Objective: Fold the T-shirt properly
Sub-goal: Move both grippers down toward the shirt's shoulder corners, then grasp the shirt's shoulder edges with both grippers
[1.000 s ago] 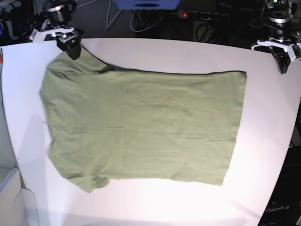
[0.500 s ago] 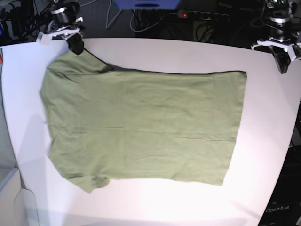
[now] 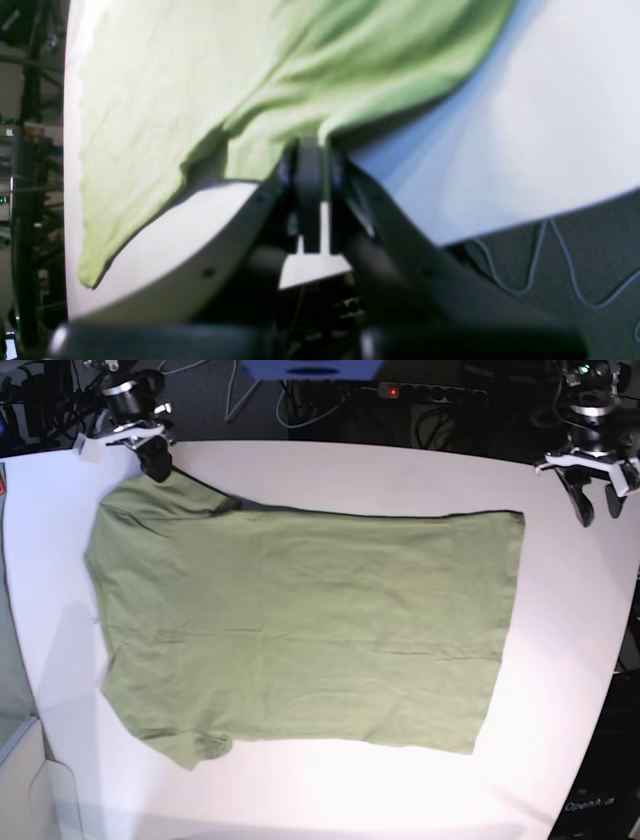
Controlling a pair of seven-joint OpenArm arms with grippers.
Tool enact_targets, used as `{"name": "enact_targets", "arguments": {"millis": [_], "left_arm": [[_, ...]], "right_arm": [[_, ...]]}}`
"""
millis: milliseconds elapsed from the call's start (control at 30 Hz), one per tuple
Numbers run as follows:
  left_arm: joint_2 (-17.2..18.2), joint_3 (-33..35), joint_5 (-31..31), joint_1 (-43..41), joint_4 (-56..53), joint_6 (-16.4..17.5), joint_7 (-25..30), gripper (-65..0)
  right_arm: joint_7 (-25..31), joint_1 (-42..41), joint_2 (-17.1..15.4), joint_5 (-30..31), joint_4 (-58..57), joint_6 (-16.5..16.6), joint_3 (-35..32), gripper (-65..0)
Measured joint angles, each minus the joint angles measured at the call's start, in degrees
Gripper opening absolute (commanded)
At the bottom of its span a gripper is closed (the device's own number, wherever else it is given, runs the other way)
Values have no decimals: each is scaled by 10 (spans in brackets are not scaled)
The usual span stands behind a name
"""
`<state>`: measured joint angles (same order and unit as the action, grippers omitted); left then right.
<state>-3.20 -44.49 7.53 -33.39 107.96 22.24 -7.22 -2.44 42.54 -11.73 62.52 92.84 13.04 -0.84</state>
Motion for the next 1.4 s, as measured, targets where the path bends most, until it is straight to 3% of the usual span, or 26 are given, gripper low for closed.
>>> {"name": "enact_targets", "arguments": {"millis": [100, 200, 333, 500, 633, 767, 1400], "left_arm": [[1, 4, 0, 20, -18, 15, -34, -344], [25, 8, 0, 48, -42, 110, -144, -344], [31, -10, -2, 109, -68, 183, -236, -344], [32, -73, -3, 157, -79, 172, -301, -343], [43, -67, -4, 174, -120, 181, -329, -341], [54, -66, -5, 182, -155, 172, -328, -341], [34, -63, 1, 182, -135, 176, -329, -341]], "right_arm": [[-5, -5, 0, 0, 0, 0, 0, -641], [-2, -12, 0, 0, 0, 0, 0, -641], [-3, -9, 0, 0, 0, 0, -1, -641], [-4, -10, 0, 0, 0, 0, 0, -641], [-4, -11, 0, 0, 0, 0, 0, -641], [-5, -11, -7, 0, 0, 0, -5, -641], [-3, -11, -10, 0, 0, 0, -9, -641]]}}
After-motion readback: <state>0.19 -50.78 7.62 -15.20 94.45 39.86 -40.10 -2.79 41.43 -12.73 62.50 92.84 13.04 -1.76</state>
